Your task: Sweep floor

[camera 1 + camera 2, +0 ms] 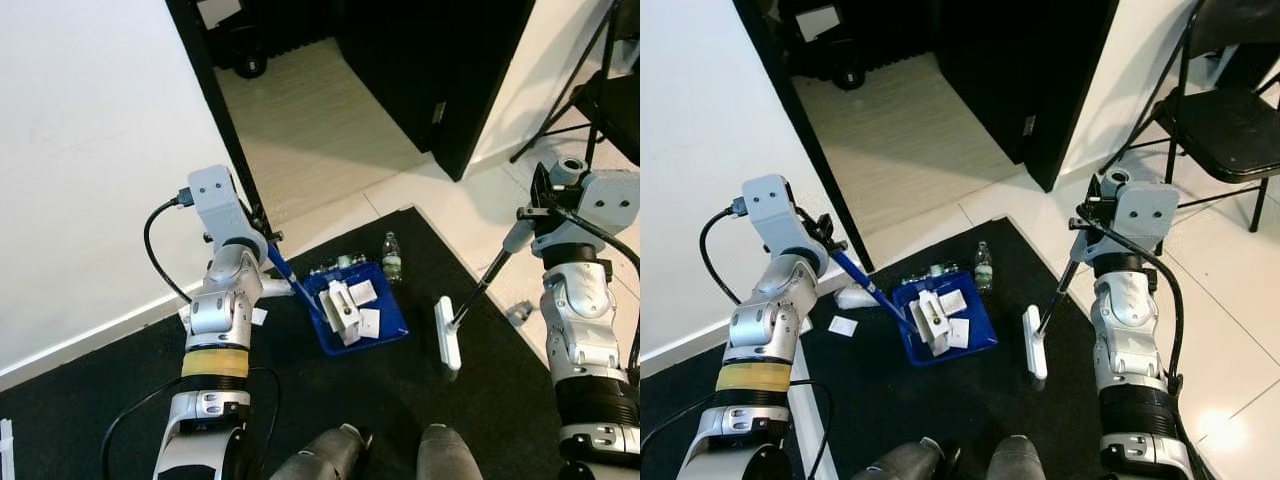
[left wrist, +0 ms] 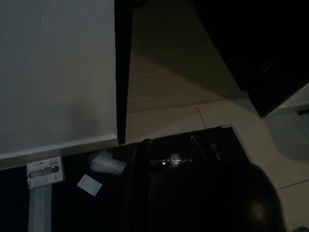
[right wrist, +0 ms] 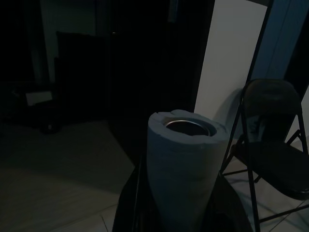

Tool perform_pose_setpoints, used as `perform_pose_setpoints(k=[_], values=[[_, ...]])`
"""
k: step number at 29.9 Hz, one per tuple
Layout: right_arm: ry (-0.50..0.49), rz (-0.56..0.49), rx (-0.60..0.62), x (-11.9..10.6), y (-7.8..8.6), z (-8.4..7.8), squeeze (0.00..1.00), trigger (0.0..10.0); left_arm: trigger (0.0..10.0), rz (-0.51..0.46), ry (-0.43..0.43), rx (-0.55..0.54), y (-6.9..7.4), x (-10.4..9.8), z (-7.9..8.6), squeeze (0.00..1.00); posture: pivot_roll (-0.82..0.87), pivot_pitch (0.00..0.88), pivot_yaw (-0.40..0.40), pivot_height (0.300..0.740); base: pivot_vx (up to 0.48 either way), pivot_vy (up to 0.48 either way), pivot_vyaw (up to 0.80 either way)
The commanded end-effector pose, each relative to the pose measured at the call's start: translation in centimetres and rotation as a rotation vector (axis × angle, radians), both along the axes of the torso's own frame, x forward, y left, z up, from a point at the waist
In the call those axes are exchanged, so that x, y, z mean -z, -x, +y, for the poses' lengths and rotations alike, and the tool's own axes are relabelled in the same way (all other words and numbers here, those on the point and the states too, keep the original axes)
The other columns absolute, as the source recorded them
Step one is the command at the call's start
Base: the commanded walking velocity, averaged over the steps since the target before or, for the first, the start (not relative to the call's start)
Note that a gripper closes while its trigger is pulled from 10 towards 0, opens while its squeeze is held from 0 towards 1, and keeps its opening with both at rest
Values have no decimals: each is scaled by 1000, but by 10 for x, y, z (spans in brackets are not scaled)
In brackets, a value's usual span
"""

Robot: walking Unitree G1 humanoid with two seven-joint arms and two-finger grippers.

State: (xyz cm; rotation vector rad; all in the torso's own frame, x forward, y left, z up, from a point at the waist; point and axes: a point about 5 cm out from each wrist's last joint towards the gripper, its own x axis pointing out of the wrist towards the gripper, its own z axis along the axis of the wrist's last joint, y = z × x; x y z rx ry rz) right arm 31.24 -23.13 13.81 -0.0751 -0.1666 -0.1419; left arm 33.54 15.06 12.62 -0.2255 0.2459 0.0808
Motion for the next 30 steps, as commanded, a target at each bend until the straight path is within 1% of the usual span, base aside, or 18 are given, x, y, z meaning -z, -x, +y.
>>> perform_pose_setpoints(k=[1,4,6,12,16,19,30], values=[[6,-20,18,0,4,-2,0,10000,10000,-35,-2,25,-4,-8,-3,0,-167,85,35,740,0,0,781],[5,-21,23,1,4,-3,0,10000,10000,-36,-3,29,-4,-9,-3,0,-167,85,38,740,0,0,781],[-13,-22,25,2,5,-3,0,10000,10000,-36,-7,36,-4,-9,-4,0,-167,84,40,740,0,0,481],[-43,-39,24,2,6,-1,0,10000,10000,-37,-13,41,-5,-9,-3,0,-163,83,49,740,0,0,0],[-93,-54,14,2,6,1,0,10000,10000,-37,-18,45,-5,-10,-3,0,-161,83,55,740,0,0,0],[-104,-54,15,2,6,2,0,10000,10000,-37,-21,48,-6,-10,-3,0,-160,83,57,740,0,0,0],[-68,-41,29,5,8,0,0,10000,10000,-32,-27,57,-6,-9,-4,0,-162,91,63,740,0,0,0]])
